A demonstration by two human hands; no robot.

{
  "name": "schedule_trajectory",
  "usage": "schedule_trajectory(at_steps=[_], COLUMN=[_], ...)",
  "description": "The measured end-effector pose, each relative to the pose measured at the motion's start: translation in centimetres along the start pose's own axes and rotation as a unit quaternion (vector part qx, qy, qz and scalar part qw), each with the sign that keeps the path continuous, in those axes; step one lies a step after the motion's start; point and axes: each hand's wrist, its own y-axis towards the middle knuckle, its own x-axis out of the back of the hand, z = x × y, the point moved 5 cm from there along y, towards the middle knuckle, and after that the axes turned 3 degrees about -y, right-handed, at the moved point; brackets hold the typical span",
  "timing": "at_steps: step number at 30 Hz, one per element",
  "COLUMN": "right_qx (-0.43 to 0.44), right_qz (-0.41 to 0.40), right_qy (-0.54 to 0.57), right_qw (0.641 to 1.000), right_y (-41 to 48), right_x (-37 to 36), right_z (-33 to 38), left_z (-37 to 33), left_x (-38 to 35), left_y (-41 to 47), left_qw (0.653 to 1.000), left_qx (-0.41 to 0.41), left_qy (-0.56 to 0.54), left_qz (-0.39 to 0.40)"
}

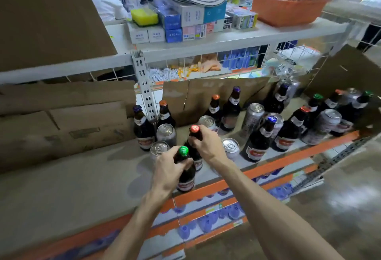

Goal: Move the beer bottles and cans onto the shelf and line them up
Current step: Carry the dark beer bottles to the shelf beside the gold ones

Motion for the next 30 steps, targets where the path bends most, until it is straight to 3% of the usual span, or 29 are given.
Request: schedule_trajectory(at_steps=[7,16,22,27,30], right_qx=[0.021,0.066,0.046,0.009,0.030], right_qz=[-0.016,-0.085,-0.050,-0.006,0.012], right_qy=[0.012,-0.088,-0.105,-0.057,-0.033], right_qw=[1.000,0.990,0.992,0.998,0.999], right_y=[-1.0,-2.5,-7.3,-12.5,-14.7], right_x=[2.9,8.9,6.3,1.4,-2.4], right_z=[1.3,10.1,14.0,17.1,20.1], left_z=[-3.3,-10.2,-5.4,0.1,2.9], left_x=[2.0,13.0,20.7,26.6,30.2], left_y=[-1.5,-4.9,-10.9,-17.0,-19.6], left_qw=[0.997,0.992,0.987,0.976,0.972], left_qx=[-0.007,-0.057,-0.009,0.038,0.059], left_qy=[0.031,0.035,0.023,0.032,0.036], left_qz=[-0.066,-0.107,-0.159,-0.212,-0.226])
